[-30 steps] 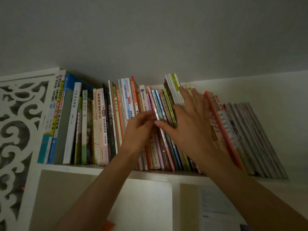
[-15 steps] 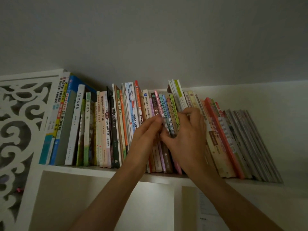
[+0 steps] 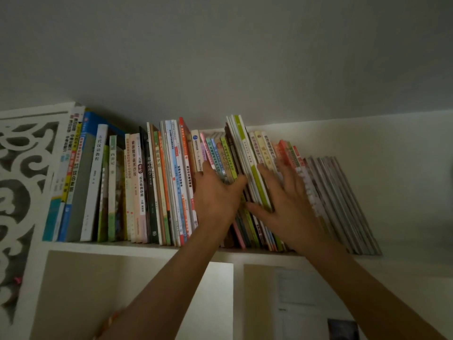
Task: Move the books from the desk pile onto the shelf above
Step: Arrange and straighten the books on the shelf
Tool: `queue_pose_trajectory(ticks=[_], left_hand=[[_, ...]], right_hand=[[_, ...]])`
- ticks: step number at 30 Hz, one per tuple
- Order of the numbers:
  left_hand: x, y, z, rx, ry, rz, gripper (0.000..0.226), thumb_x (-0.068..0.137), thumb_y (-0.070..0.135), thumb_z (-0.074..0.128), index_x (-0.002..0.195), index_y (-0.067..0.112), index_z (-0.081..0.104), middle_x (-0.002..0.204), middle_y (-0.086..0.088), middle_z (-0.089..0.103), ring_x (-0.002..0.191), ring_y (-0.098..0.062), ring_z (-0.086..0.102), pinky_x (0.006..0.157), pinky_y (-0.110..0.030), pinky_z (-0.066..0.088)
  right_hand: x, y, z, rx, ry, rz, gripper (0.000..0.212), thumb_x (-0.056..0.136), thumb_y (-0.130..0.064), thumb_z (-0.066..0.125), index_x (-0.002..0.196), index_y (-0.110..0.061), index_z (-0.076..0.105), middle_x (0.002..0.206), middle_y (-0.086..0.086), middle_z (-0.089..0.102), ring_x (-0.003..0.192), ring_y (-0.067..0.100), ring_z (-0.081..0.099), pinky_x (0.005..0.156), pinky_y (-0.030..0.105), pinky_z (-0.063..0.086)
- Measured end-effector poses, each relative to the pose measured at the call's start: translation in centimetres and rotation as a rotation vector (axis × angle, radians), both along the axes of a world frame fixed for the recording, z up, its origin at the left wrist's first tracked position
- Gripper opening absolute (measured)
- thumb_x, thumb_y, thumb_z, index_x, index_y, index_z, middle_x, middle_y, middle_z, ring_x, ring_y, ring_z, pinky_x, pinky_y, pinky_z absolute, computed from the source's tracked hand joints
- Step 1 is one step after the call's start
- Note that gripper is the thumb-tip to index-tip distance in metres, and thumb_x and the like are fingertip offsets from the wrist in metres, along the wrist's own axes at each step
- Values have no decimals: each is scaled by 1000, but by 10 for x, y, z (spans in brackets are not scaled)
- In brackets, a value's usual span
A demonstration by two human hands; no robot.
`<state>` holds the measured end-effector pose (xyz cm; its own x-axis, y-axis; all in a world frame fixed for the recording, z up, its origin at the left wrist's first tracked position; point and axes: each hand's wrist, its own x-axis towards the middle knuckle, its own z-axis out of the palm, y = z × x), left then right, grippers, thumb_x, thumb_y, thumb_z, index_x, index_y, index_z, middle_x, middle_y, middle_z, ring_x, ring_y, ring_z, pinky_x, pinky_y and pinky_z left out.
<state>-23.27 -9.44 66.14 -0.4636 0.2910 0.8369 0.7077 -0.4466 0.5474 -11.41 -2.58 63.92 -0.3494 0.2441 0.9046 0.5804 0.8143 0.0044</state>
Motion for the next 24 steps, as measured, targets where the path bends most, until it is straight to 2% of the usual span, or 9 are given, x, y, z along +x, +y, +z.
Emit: queue_pose_trajectory(ticks=[2,4,7,10,13,16,19,21,24], left_hand=[[1,-5,1,12,12,1,42,79,32,69,114,16,52,96,1,64,81,-13,64,71,-34,56],[0,-22,7,1,28,5,26,83,27,67,104,21,52,79,11,58,67,-4,59,58,-25,52],[-8,-60,16,-10,49,-6,13,85,30,62,93,25,53,78,11,58,67,-3,59,57,-23,50],[-9,-80,6,81,14,33,28,84,31,61,106,22,46,89,9,59,78,-10,62,68,-33,56],[5,-80,-9,172,-41,57,37,83,30,62,110,25,37,86,15,52,81,-12,61,76,-41,57],[23,-76,-10,173,-19,29,50,79,33,70,113,26,34,84,20,48,73,-1,56,72,-32,54],[27,-76,-14,183,-5,26,49,81,23,68,116,22,33,87,15,51,80,-11,60,73,-35,55],[19,-83,-17,208,-6,30,42,83,17,64,112,23,34,94,11,55,87,-15,63,69,-36,56],[3,-102,-18,235,39,77,39,83,15,64,109,22,36,89,17,53,76,-1,58,59,-27,53]], right_hand=[[1,4,-1,11,-16,15,81,83,-68,36,145,-41,-9,156,-5,-20,139,8,-21,113,38,-6],[5,5,-1,15,-32,29,76,79,-70,24,138,-45,-17,155,-7,-24,131,-1,-27,111,34,-10],[2,8,-4,33,-38,13,78,79,-74,17,139,-41,-20,155,-5,-23,134,4,-24,111,34,-11],[-5,11,-6,120,1,-26,82,82,-70,22,149,-32,-6,159,4,-9,144,19,-9,113,38,-6],[-9,14,-7,148,17,-67,74,90,-56,32,151,-27,3,159,10,0,145,27,0,113,41,-4],[-12,10,-8,172,14,-133,70,92,-57,21,151,-21,6,157,16,8,145,33,7,115,49,6],[-14,6,-6,196,4,-208,72,91,-56,19,149,-13,21,152,22,24,140,38,23,110,57,18],[-14,8,-3,215,-21,-255,75,89,-60,20,148,-12,24,151,22,27,139,39,27,107,62,17],[-20,8,-2,225,-45,-260,76,89,-60,21,148,-13,25,151,21,26,138,38,29,104,66,18]])
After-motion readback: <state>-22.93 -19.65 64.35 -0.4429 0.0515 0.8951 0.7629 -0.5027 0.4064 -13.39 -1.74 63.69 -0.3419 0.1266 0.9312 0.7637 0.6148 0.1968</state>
